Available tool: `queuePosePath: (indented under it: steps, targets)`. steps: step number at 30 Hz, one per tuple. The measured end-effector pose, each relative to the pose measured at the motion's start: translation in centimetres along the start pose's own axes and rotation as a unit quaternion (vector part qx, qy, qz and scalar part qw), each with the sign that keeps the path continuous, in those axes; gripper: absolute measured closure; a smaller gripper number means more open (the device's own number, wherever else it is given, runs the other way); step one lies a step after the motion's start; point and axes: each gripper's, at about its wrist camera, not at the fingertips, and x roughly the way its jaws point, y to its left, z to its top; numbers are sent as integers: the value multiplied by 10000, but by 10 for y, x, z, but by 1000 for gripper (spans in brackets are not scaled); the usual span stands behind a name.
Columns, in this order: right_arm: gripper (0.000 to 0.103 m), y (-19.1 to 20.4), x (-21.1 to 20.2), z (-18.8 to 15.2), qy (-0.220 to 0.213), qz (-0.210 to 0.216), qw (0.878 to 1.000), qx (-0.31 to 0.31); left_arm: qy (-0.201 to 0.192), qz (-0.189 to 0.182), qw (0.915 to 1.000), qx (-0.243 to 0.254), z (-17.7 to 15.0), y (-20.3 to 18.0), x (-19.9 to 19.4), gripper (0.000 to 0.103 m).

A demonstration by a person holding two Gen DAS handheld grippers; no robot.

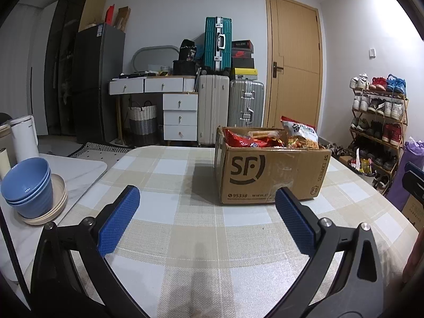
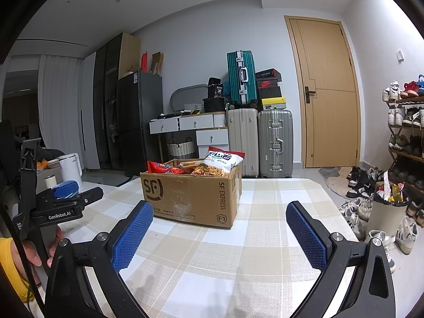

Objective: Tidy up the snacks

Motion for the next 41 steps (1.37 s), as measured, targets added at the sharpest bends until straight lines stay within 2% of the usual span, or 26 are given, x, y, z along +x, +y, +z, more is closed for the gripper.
queuePosePath:
  steps: [30, 41]
  targets:
    - [1, 1, 1, 0, 14, 3, 10000, 17, -30, 29, 10000, -79, -3, 2, 0, 1]
    - [1, 1, 1, 0, 9, -15, 10000, 11, 160, 104, 9982, -568, -6, 18, 6, 1]
